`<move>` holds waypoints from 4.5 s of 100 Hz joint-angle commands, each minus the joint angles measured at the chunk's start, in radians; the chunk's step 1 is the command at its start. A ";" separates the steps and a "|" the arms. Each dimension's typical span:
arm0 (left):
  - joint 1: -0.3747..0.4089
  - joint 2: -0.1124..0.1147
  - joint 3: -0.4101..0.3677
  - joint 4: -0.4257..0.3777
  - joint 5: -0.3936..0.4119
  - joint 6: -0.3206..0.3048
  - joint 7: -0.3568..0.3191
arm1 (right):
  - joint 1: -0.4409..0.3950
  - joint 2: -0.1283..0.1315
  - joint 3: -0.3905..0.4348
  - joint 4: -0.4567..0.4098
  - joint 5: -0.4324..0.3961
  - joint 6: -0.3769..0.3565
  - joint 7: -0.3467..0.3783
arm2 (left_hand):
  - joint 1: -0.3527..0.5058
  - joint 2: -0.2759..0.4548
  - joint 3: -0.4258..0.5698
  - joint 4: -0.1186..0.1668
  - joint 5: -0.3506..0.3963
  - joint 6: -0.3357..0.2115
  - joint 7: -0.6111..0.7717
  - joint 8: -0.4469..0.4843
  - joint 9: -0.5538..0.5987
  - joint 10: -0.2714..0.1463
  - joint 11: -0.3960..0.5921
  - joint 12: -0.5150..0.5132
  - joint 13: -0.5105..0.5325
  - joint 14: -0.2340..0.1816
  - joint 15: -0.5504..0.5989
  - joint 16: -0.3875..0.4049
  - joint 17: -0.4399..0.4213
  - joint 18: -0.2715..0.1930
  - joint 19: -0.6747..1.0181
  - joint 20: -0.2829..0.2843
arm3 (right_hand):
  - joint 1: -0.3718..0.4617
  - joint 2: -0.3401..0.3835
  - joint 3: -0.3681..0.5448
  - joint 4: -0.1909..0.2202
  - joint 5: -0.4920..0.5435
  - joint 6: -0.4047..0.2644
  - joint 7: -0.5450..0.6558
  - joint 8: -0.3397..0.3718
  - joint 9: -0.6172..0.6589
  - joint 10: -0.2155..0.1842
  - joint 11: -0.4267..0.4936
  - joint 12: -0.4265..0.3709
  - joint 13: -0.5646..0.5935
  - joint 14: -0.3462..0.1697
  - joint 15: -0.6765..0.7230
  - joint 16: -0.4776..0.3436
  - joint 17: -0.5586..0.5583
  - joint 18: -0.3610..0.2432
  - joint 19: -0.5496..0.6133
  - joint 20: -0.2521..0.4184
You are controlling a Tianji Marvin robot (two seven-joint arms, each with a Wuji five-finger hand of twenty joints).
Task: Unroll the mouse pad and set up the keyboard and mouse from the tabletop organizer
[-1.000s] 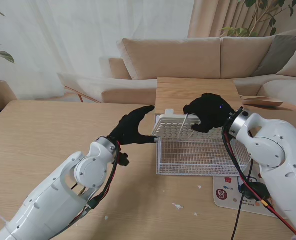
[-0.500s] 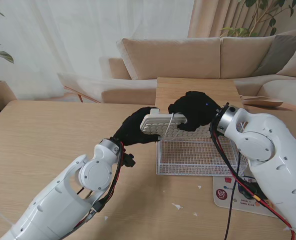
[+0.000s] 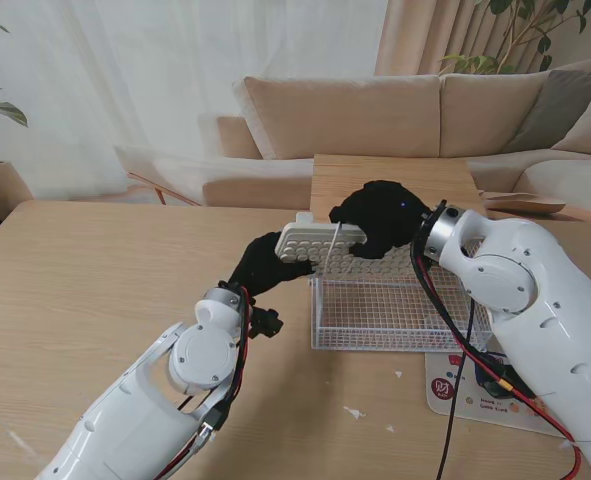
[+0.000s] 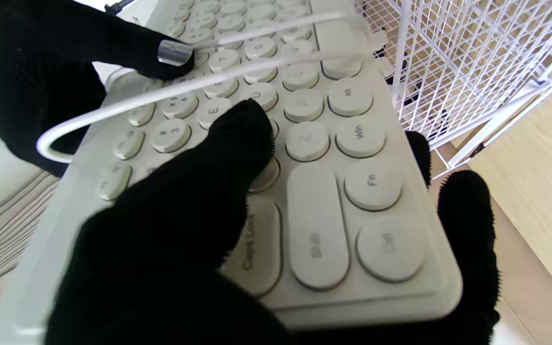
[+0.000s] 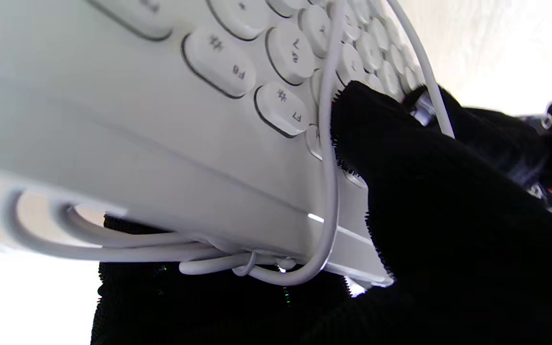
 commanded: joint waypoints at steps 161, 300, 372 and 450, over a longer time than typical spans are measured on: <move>0.000 -0.023 -0.015 0.032 0.009 -0.102 0.059 | -0.254 0.000 0.237 -0.007 -0.003 0.312 0.113 | 0.138 0.100 0.188 -0.108 -0.094 -0.019 0.319 0.418 0.111 -0.023 0.248 0.417 0.143 -0.134 0.181 0.293 0.069 -0.185 0.117 0.009 | -0.346 0.316 -0.239 0.146 -0.391 0.107 -0.579 -0.030 -0.665 -0.040 -0.308 -0.375 -0.624 -0.054 -0.573 -0.330 -0.468 -0.136 -0.487 -0.169; -0.008 -0.028 -0.003 0.040 0.029 -0.136 0.082 | -0.097 0.004 0.065 0.183 0.339 0.437 0.254 | 0.136 0.101 0.185 -0.106 -0.104 -0.036 0.324 0.408 0.105 -0.037 0.222 0.417 0.126 -0.151 0.153 0.286 0.057 -0.216 0.107 -0.006 | 0.076 0.179 -0.077 0.036 -0.078 -0.102 0.020 0.007 -0.121 -0.087 -0.039 -0.044 -0.239 -0.062 -0.318 -0.192 -0.369 -0.024 -0.513 -0.117; -0.001 -0.029 -0.023 0.014 0.024 -0.115 0.094 | -0.130 -0.005 0.132 0.059 0.356 0.420 0.218 | 0.160 0.133 0.095 -0.063 -0.116 -0.012 0.288 0.325 0.071 -0.003 0.182 0.369 0.064 -0.109 0.133 0.262 -0.025 -0.200 0.106 0.013 | 0.155 0.124 0.092 0.024 0.027 -0.024 0.086 0.034 0.002 0.034 -0.020 0.027 -0.157 0.012 -0.209 -0.137 -0.328 -0.009 -0.401 -0.148; 0.020 -0.008 -0.078 -0.022 0.078 -0.082 0.076 | -0.100 0.001 0.152 -0.063 0.355 0.406 0.254 | 0.141 0.146 0.021 -0.027 -0.080 -0.018 0.228 0.198 0.050 -0.001 0.152 0.312 -0.012 -0.081 0.124 0.217 -0.206 -0.116 0.044 0.025 | 0.159 0.084 0.141 0.026 0.048 -0.001 0.090 0.041 0.025 0.067 -0.013 0.040 -0.136 0.033 -0.173 -0.113 -0.295 -0.017 -0.341 -0.163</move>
